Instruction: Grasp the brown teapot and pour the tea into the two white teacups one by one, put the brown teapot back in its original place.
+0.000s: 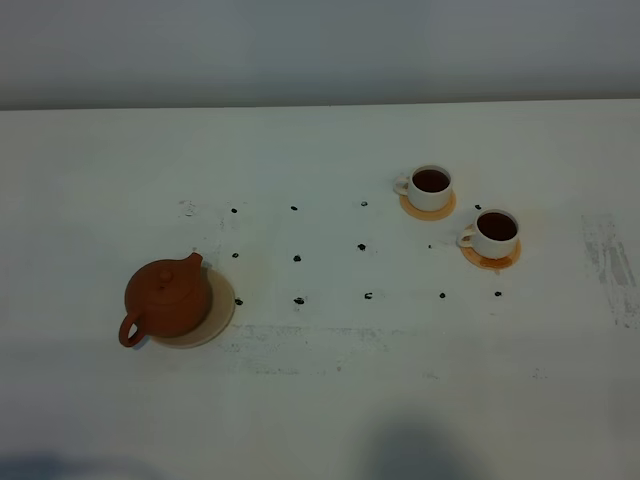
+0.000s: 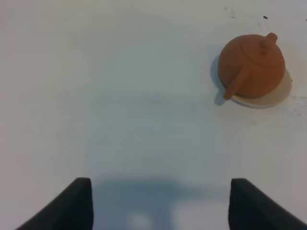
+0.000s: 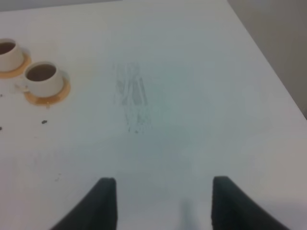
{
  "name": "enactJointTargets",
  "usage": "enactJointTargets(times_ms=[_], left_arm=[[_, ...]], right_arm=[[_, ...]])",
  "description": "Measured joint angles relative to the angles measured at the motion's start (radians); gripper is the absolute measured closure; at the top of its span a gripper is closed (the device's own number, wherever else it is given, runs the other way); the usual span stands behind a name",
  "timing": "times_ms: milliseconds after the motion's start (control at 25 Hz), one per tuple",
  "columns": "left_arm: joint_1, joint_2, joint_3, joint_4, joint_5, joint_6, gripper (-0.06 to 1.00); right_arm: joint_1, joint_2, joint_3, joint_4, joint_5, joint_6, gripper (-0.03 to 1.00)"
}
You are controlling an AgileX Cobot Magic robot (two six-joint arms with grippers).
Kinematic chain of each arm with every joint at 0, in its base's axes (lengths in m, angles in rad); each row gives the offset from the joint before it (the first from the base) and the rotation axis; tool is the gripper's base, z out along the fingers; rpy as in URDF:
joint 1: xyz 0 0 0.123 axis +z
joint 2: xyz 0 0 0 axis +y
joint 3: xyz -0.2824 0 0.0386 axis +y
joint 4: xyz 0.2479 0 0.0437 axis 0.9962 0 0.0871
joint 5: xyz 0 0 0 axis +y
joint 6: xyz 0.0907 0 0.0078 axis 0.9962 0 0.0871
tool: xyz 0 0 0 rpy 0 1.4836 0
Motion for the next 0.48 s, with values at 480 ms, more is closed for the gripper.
enactJointTargets(times_ms=[480], left_arm=[[0.0, 0.0, 0.0, 0.0, 0.0, 0.002, 0.37]], right_arm=[[0.084, 0.0, 0.0, 0.001, 0.0, 0.0, 0.53]])
